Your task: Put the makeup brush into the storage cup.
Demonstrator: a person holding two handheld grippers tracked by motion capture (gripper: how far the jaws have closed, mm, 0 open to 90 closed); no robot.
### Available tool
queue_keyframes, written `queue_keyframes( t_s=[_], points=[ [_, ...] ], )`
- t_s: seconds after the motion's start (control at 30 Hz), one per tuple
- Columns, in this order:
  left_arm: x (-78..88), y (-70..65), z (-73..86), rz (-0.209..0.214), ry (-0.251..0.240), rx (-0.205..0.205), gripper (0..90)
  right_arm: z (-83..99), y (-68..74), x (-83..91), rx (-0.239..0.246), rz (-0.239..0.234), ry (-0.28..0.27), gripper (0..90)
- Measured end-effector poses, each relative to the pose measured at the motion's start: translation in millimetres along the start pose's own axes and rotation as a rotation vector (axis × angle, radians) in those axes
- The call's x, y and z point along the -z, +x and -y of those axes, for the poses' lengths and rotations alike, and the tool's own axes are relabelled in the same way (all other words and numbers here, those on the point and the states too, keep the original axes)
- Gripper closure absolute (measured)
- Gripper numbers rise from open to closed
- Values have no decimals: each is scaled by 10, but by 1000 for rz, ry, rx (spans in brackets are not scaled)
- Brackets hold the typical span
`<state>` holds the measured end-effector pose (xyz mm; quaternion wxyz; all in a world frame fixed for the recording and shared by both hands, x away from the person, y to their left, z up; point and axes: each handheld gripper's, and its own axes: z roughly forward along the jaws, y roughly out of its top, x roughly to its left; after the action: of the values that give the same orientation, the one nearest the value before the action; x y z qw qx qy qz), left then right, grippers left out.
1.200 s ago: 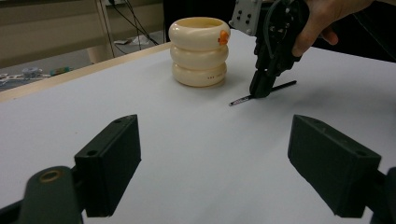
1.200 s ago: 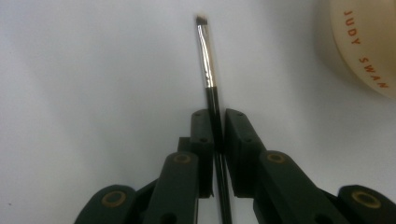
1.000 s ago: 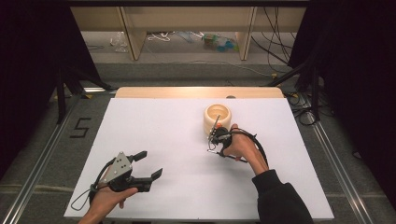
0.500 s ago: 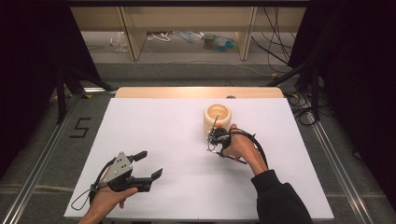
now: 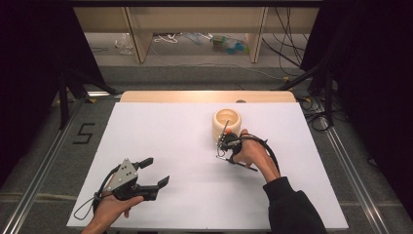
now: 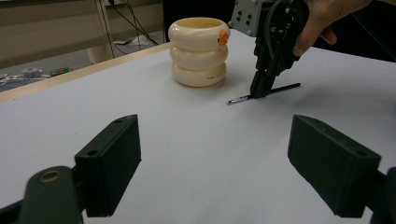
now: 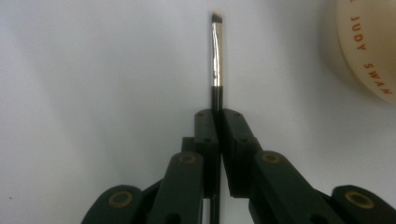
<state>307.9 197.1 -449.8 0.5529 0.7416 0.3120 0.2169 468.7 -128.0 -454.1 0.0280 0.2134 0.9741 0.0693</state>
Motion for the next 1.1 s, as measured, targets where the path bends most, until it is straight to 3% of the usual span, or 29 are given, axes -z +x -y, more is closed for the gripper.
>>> queue_keyframes(
  t_s=[0.33, 0.67, 1.1],
  points=[
    [5, 0, 1, -2, 0, -2, 171, 30, -22, 242, -4, -3, -146, 852],
    [6, -1, -1, -2, -2, -3, 172, 52, -18, 515, -10, -3, -350, 853],
    [11, 2, 1, -7, 2, -3, 172, 38, -18, 723, 40, -14, -636, 853]
  ],
)
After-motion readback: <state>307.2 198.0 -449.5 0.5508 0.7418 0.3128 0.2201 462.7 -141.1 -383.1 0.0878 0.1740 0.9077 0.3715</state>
